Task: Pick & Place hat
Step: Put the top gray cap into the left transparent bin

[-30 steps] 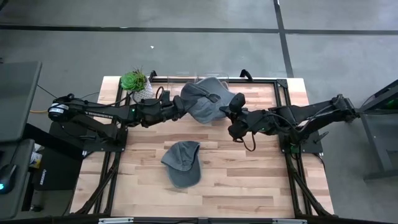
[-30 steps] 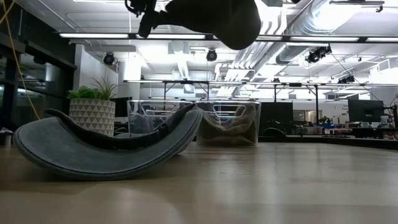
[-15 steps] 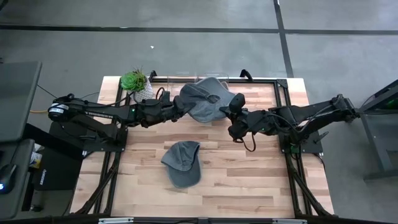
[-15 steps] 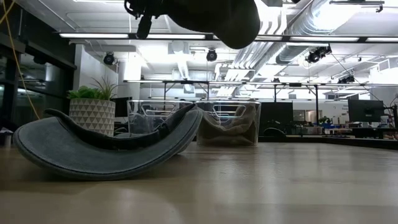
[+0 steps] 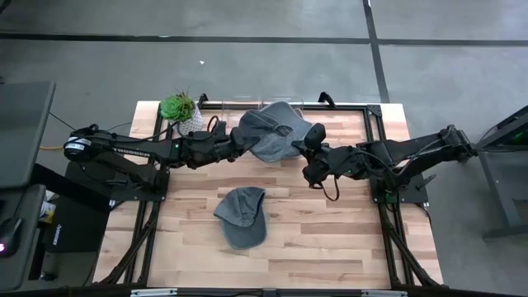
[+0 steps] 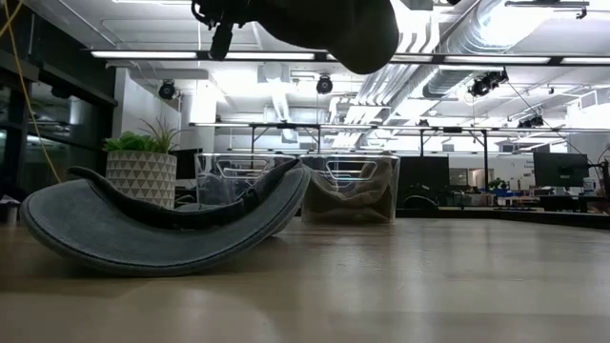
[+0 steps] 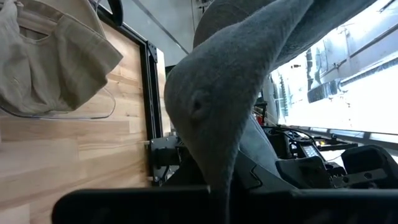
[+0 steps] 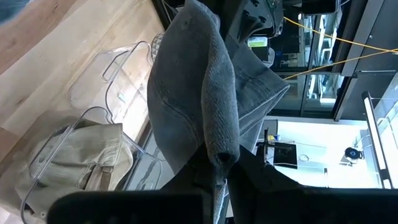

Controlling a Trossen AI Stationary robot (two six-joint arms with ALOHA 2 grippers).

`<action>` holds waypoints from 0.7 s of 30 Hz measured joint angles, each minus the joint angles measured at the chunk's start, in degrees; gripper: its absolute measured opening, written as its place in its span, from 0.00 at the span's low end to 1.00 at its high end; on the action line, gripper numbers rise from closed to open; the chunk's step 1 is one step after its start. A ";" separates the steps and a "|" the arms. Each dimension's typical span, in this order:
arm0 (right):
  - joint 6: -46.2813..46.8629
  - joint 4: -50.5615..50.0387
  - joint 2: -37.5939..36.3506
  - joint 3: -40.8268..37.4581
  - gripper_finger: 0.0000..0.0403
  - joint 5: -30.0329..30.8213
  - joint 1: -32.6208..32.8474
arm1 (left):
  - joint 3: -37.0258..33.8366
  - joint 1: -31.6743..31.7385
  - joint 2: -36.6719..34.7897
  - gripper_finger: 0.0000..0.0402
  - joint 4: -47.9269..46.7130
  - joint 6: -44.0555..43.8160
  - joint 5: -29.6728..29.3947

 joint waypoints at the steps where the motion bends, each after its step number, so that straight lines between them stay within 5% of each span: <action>1: 0.00 -0.01 0.00 0.00 0.04 0.00 0.00 | 0.00 0.00 0.00 0.00 0.00 0.00 0.01; 12: 0.00 -0.49 0.00 0.00 0.05 2.26 0.00 | 0.00 0.00 0.00 0.00 0.01 -2.26 -0.13; 21: 1.91 0.04 -0.05 0.00 0.29 2.21 0.89 | 0.00 0.00 0.00 0.00 0.00 -2.16 -0.15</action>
